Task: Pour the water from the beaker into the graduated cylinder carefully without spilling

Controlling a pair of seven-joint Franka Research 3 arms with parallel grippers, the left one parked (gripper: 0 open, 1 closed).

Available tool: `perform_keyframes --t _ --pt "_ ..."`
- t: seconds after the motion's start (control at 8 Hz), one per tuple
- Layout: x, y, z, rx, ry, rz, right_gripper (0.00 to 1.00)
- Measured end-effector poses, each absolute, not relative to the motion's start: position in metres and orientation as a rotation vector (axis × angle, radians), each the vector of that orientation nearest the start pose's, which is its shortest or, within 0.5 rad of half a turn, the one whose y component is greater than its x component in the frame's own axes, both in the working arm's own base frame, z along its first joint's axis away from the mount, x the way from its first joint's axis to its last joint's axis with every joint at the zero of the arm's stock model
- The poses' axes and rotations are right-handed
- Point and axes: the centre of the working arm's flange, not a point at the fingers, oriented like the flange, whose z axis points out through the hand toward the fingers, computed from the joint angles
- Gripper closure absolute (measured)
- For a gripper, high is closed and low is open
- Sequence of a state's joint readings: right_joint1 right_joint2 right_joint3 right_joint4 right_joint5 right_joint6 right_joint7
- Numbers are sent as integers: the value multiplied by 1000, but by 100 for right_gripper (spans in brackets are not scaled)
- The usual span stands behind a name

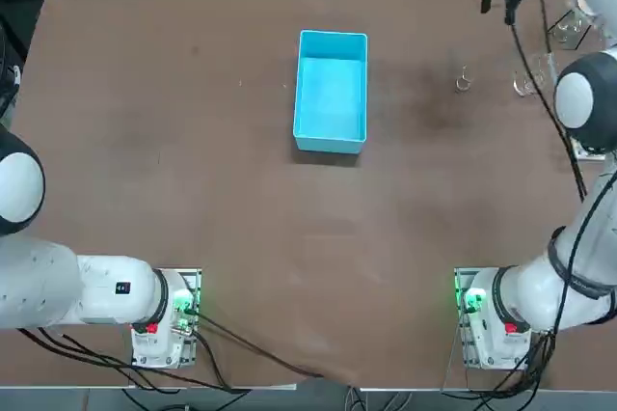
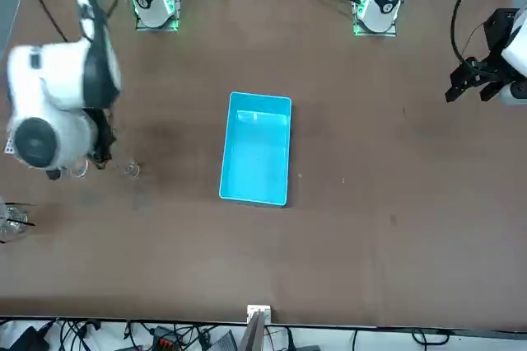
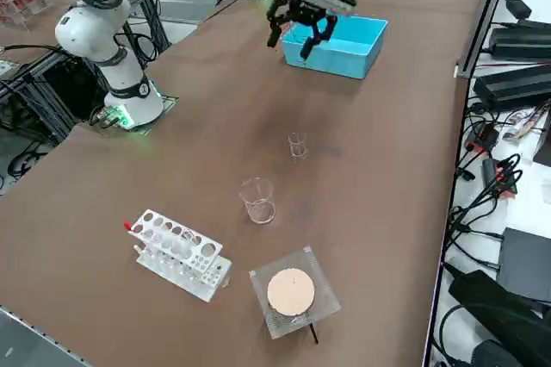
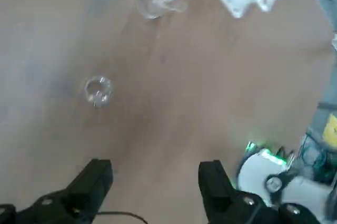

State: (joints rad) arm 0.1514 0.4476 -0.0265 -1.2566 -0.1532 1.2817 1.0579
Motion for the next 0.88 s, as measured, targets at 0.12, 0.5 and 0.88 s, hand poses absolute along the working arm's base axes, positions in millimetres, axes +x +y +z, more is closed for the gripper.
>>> perform_keyframes --t 0.12,0.5,0.88 --pt "631 50 503 -3134 1321 485 0" --pt "604 33 544 -3179 717 443 0" --pt "561 23 575 -3183 112 248 0"
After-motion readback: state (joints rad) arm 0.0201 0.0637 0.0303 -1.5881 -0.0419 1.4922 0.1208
